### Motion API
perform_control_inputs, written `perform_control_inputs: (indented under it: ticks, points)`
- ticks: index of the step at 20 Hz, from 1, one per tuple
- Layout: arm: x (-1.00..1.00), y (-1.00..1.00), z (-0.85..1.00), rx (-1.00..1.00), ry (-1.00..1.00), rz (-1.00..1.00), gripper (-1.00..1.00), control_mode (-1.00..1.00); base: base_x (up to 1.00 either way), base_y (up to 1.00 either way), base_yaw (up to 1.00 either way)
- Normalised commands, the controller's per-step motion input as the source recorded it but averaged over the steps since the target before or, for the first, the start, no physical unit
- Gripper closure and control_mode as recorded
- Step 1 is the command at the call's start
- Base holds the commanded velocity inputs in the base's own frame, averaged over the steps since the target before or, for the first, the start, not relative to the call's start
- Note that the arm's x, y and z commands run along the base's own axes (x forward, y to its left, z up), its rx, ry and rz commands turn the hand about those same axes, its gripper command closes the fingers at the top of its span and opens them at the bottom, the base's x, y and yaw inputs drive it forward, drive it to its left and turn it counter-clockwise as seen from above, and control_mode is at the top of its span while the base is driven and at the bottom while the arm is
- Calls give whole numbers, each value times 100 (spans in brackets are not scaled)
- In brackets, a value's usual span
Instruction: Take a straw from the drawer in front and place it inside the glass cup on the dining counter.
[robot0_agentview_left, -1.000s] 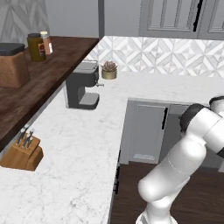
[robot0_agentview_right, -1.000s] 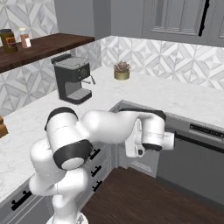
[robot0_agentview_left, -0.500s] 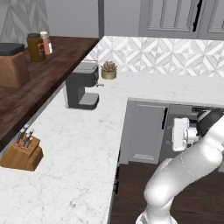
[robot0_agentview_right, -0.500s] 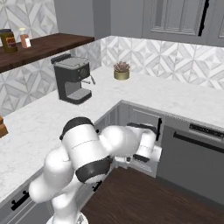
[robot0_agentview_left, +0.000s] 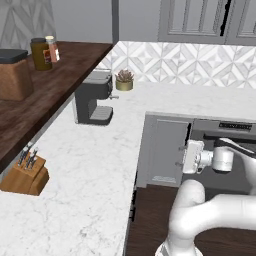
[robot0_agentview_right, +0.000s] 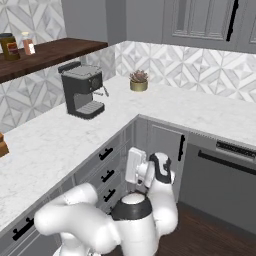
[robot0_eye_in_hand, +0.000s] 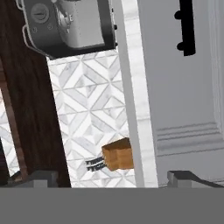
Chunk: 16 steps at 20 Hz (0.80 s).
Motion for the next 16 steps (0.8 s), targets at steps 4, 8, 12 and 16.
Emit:
perform_control_inputs:
  ticks: [4,8,12,16]
  points:
    - [0,38,-25,0,-26,0,-100,-100,0,0,0]
    - [9,53,-20,-3,-20,0,-100,-100,0,0,0]
    - [45,40,-22,-7,-2,-6,-100,-100,0,0,0]
    - [60,28,-28,-5,1,-9,-100,-100,0,0,0]
